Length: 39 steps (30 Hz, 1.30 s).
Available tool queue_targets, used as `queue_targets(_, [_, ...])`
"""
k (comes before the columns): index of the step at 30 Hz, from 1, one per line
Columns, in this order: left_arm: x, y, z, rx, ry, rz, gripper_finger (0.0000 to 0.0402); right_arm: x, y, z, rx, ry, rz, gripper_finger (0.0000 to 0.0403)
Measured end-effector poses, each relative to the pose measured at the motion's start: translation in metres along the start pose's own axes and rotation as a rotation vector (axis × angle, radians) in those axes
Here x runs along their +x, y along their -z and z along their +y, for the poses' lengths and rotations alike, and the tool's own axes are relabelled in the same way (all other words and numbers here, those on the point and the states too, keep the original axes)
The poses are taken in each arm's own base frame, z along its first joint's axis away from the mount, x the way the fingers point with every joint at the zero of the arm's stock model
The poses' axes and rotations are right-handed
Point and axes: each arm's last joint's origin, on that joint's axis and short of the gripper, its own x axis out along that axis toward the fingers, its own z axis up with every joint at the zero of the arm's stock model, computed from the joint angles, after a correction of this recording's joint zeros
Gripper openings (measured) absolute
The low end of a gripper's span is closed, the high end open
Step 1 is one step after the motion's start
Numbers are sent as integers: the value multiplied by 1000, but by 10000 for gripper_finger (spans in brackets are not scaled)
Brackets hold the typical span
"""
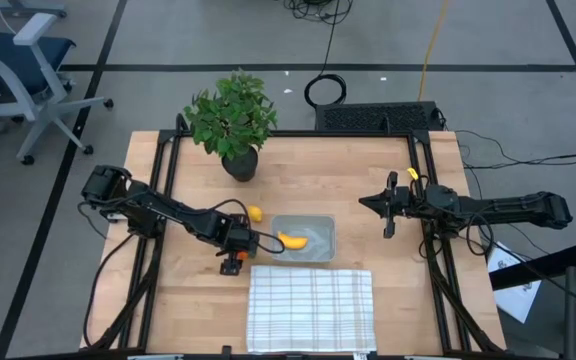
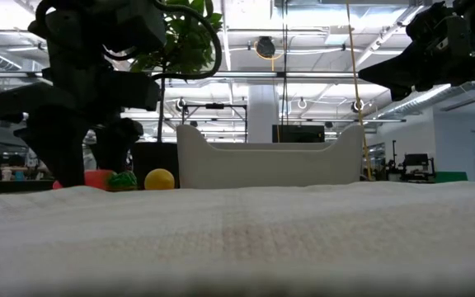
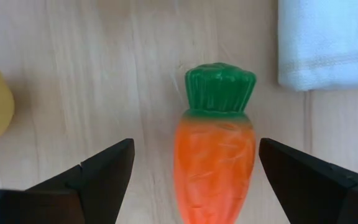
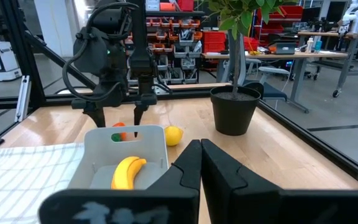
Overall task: Pick and placing Produce into tupperware
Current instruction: Put the orange carrot into the gray basket
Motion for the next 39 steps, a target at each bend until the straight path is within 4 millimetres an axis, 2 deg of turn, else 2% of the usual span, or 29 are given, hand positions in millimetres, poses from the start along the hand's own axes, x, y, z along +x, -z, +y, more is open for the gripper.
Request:
queue_targets(4, [0,0,-1,13,20,2,339,0,0,0,0,0,0,0])
queue_targets(14, [0,-1,-1,18,32,-12,234,0,0,0,0,0,0,0])
queue_targets(23, [0,-1,-1,25,32,-13,177,0,0,0,-7,-1,0,0])
queue_targets(39, [0,-1,-1,36,19,-13,181,0,0,0,-7,0,0,0])
